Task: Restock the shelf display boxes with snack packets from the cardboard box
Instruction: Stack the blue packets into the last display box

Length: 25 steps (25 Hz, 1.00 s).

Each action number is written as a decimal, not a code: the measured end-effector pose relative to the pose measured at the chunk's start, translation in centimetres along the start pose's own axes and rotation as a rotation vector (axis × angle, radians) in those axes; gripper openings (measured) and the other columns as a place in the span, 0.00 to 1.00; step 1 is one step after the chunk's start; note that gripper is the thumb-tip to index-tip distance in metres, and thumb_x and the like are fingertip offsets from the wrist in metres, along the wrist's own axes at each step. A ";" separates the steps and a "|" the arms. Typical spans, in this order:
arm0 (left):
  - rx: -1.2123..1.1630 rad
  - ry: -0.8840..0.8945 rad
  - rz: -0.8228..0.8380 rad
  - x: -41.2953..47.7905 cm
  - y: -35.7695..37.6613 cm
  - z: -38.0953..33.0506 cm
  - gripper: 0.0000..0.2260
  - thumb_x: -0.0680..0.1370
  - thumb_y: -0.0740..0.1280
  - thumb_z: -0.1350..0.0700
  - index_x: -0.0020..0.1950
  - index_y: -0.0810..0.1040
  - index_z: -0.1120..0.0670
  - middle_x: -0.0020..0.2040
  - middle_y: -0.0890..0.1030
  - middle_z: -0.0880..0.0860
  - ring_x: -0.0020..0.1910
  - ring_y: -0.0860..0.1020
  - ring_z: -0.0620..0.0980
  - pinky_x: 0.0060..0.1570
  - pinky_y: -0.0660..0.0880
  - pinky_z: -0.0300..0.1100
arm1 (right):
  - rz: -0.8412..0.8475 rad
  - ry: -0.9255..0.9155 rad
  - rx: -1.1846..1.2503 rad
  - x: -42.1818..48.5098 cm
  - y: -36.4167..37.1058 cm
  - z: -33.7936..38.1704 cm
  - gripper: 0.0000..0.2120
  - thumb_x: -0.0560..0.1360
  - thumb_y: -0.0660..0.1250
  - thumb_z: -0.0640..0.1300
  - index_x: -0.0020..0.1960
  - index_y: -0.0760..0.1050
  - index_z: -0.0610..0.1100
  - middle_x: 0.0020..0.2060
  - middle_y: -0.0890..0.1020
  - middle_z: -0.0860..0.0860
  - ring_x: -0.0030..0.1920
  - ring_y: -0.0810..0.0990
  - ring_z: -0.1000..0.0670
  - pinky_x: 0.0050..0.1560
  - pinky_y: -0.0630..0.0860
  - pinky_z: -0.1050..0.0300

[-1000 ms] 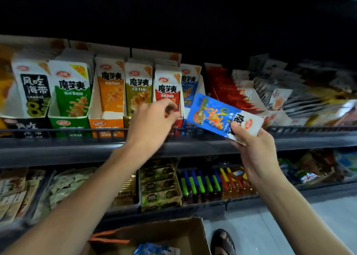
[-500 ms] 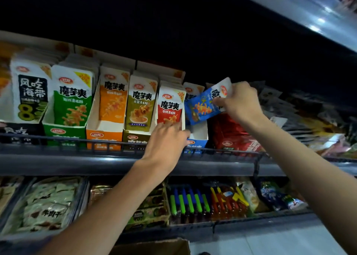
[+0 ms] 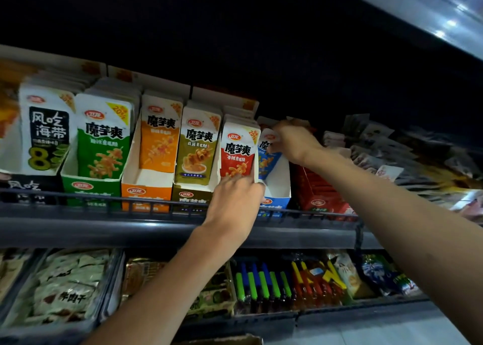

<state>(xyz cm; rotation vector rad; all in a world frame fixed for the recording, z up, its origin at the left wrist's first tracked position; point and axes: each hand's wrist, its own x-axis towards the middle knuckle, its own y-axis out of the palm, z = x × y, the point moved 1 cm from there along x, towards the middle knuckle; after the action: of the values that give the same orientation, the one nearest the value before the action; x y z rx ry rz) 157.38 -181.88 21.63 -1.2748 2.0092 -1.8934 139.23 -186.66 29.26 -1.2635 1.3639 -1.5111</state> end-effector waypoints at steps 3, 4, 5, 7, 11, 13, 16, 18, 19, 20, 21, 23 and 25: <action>-0.010 -0.002 -0.015 0.0 0.0 0.1 0.10 0.82 0.60 0.51 0.58 0.78 0.52 0.55 0.79 0.52 0.55 0.75 0.52 0.52 0.69 0.44 | -0.050 -0.026 -0.074 0.7 0.5 0.0 0.28 0.74 0.72 0.46 0.71 0.69 0.45 0.67 0.73 0.40 0.66 0.71 0.39 0.61 0.72 0.48; -0.011 0.001 -0.013 0.1 0.0 0.1 0.11 0.82 0.59 0.51 0.58 0.78 0.52 0.55 0.79 0.52 0.55 0.75 0.52 0.52 0.69 0.44 | -0.079 -0.034 -0.105 0.8 0.5 0.0 0.29 0.73 0.73 0.46 0.72 0.68 0.46 0.67 0.72 0.40 0.66 0.71 0.38 0.62 0.72 0.48; -0.011 0.005 -0.012 0.0 0.0 0.1 0.11 0.83 0.59 0.50 0.59 0.78 0.52 0.56 0.79 0.52 0.56 0.74 0.52 0.52 0.68 0.44 | -0.118 -0.047 -0.146 0.8 0.4 0.0 0.30 0.73 0.74 0.46 0.72 0.68 0.46 0.67 0.73 0.40 0.66 0.72 0.38 0.61 0.72 0.48; -0.015 0.007 -0.013 -0.1 0.0 0.1 0.12 0.83 0.58 0.49 0.59 0.78 0.52 0.56 0.79 0.52 0.56 0.74 0.52 0.52 0.68 0.44 | -0.251 -0.084 -0.271 0.4 0.4 0.3 0.30 0.69 0.76 0.44 0.69 0.71 0.43 0.64 0.75 0.41 0.63 0.74 0.38 0.59 0.72 0.47; -0.027 0.005 -0.026 -0.2 0.1 0.2 0.10 0.82 0.59 0.50 0.57 0.78 0.52 0.55 0.79 0.52 0.55 0.74 0.52 0.51 0.68 0.44 | -0.540 -0.021 -0.472 -0.3 1.1 1.0 0.21 0.62 0.76 0.35 0.53 0.75 0.38 0.49 0.79 0.39 0.47 0.79 0.38 0.46 0.74 0.47; -0.038 0.002 -0.042 -0.1 0.2 0.2 0.09 0.82 0.60 0.51 0.56 0.78 0.51 0.54 0.79 0.52 0.55 0.74 0.52 0.51 0.68 0.44 | -0.526 -0.018 -0.465 -0.9 1.5 1.3 0.19 0.62 0.75 0.35 0.51 0.77 0.39 0.45 0.82 0.41 0.45 0.80 0.39 0.47 0.75 0.49; -0.047 0.004 -0.048 0.0 0.5 0.2 0.09 0.82 0.61 0.51 0.55 0.79 0.51 0.53 0.79 0.51 0.54 0.75 0.52 0.50 0.67 0.44 | -0.393 -0.098 -0.493 -1.8 2.3 1.6 0.10 0.67 0.74 0.42 0.48 0.82 0.47 0.42 0.85 0.45 0.47 0.82 0.41 0.54 0.72 0.51; -0.067 0.000 -0.052 -0.1 0.7 0.2 0.09 0.82 0.61 0.50 0.55 0.79 0.51 0.54 0.79 0.51 0.55 0.75 0.52 0.51 0.68 0.44 | -0.341 -0.130 -0.510 -1.8 2.7 1.9 0.07 0.70 0.72 0.46 0.48 0.82 0.49 0.41 0.85 0.46 0.51 0.80 0.42 0.58 0.66 0.49; -0.075 0.000 -0.058 -0.1 0.7 0.2 0.10 0.82 0.60 0.50 0.55 0.79 0.51 0.54 0.79 0.51 0.55 0.75 0.52 0.52 0.68 0.44 | -0.332 -0.136 -0.522 -1.8 2.8 2.0 0.07 0.71 0.71 0.47 0.48 0.82 0.49 0.41 0.85 0.47 0.53 0.79 0.42 0.60 0.64 0.48; -0.081 0.002 -0.069 -0.1 0.7 0.2 0.10 0.82 0.60 0.50 0.55 0.79 0.51 0.53 0.79 0.51 0.55 0.75 0.52 0.52 0.68 0.44 | -0.326 -0.134 -0.533 -1.7 2.8 2.2 0.07 0.71 0.71 0.47 0.48 0.82 0.49 0.40 0.85 0.47 0.54 0.79 0.42 0.61 0.62 0.47; -0.087 0.003 -0.078 -0.1 0.8 0.2 0.10 0.82 0.60 0.50 0.55 0.79 0.51 0.53 0.80 0.51 0.55 0.75 0.52 0.52 0.69 0.44 | -0.335 -0.134 -0.540 -1.6 2.7 2.4 0.07 0.70 0.71 0.47 0.47 0.82 0.48 0.39 0.85 0.47 0.54 0.79 0.42 0.62 0.62 0.47; -0.094 0.011 -0.091 -0.1 0.9 0.3 0.09 0.81 0.62 0.51 0.54 0.80 0.51 0.51 0.80 0.51 0.54 0.75 0.52 0.50 0.68 0.44 | -0.361 -0.124 -0.543 -1.4 2.7 2.6 0.06 0.68 0.73 0.45 0.45 0.83 0.46 0.37 0.84 0.46 0.53 0.79 0.42 0.63 0.65 0.47; -0.090 0.022 -0.109 -0.1 1.0 0.4 0.07 0.80 0.64 0.53 0.51 0.81 0.52 0.48 0.80 0.52 0.51 0.76 0.53 0.47 0.67 0.44 | -0.349 -0.097 -0.543 -1.1 2.9 2.6 0.09 0.69 0.72 0.45 0.48 0.82 0.46 0.41 0.85 0.46 0.55 0.79 0.42 0.64 0.65 0.47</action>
<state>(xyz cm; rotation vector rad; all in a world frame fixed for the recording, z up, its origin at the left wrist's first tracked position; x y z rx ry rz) 157.18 -182.23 20.57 -1.4189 2.0993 -1.8904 141.76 -186.80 26.05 -1.9694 1.6117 -1.3130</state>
